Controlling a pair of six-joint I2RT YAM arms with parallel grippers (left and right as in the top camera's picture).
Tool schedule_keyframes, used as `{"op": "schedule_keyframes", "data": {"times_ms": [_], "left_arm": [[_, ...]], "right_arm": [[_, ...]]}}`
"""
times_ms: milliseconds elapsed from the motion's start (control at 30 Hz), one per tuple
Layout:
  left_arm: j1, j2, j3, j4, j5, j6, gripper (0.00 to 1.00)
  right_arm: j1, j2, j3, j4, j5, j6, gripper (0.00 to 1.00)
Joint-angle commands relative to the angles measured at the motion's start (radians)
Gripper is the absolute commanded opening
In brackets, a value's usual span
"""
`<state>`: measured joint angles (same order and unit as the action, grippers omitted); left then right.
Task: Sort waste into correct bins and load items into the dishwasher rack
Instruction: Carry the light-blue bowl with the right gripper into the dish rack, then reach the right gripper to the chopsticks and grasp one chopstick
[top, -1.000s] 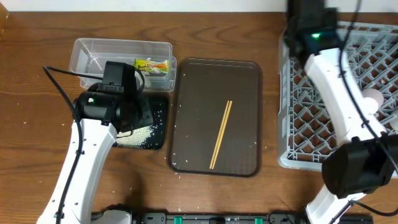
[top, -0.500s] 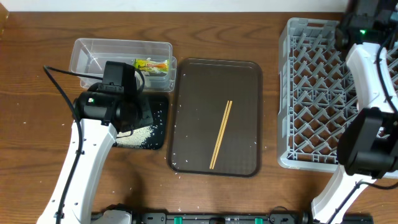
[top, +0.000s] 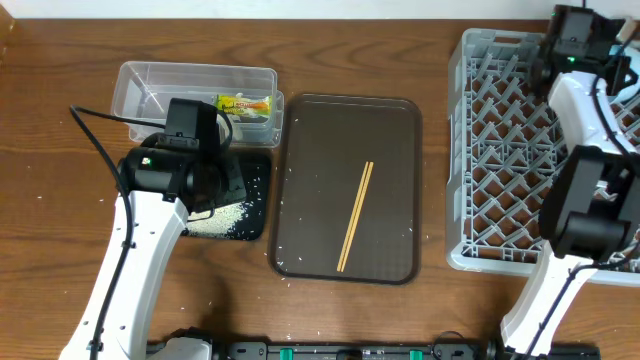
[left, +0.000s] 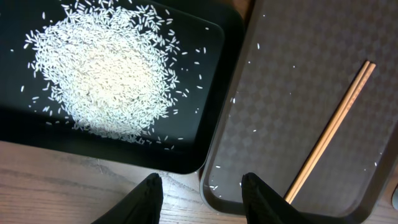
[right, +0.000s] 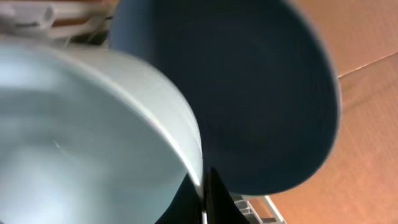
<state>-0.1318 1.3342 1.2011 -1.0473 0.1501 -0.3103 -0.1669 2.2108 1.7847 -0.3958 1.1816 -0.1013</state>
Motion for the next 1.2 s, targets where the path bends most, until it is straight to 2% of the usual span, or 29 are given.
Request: {"op": "schedule_keyframes", "data": {"times_ms": [0, 167, 300, 333, 400, 433, 500, 533, 667, 767, 900, 1000, 1167], "left_arm": [[0.004, 0.005, -0.006, -0.003, -0.009, -0.001, 0.45], [0.004, 0.005, -0.006, -0.003, -0.009, -0.001, 0.45], [0.004, 0.005, -0.006, -0.003, -0.009, -0.001, 0.45], [0.004, 0.005, -0.006, -0.003, -0.009, -0.001, 0.45], [0.004, 0.005, -0.006, -0.003, -0.009, -0.001, 0.44], [0.004, 0.005, -0.006, -0.003, -0.009, -0.001, 0.45], [0.004, 0.005, -0.006, -0.003, -0.009, -0.001, 0.44], [0.004, 0.005, -0.006, -0.003, -0.009, -0.001, 0.45], [0.004, 0.005, -0.006, -0.003, -0.009, -0.001, 0.44], [0.004, 0.005, -0.006, -0.003, -0.009, -0.001, 0.45], [0.004, 0.005, -0.006, -0.003, -0.009, -0.001, 0.45], [0.004, 0.005, -0.006, -0.003, -0.010, -0.001, 0.45], [0.004, 0.005, -0.006, -0.002, -0.010, -0.001, 0.45]], "right_arm": [[0.037, 0.036, 0.001, -0.048, -0.027, 0.042, 0.01], [0.080, 0.039, 0.001, -0.150, -0.034, 0.141, 0.01], [0.113, 0.039, 0.001, -0.235, -0.034, 0.206, 0.06], [0.119, 0.036, 0.001, -0.258, -0.034, 0.233, 0.11], [0.130, 0.020, 0.001, -0.300, -0.034, 0.307, 0.41], [0.136, 0.005, 0.001, -0.317, -0.042, 0.337, 0.58], [0.147, -0.033, 0.001, -0.328, -0.102, 0.339, 0.78], [0.151, -0.054, 0.001, -0.331, -0.142, 0.331, 0.83], [0.172, -0.175, 0.001, -0.335, -0.394, 0.255, 0.87], [0.199, -0.259, 0.001, -0.370, -0.638, 0.250, 0.88], [0.253, -0.324, 0.001, -0.446, -1.007, 0.251, 0.84], [0.314, -0.321, 0.000, -0.527, -1.228, 0.303, 0.82], [0.451, -0.282, -0.042, -0.670, -1.304, 0.402, 0.77]]}}
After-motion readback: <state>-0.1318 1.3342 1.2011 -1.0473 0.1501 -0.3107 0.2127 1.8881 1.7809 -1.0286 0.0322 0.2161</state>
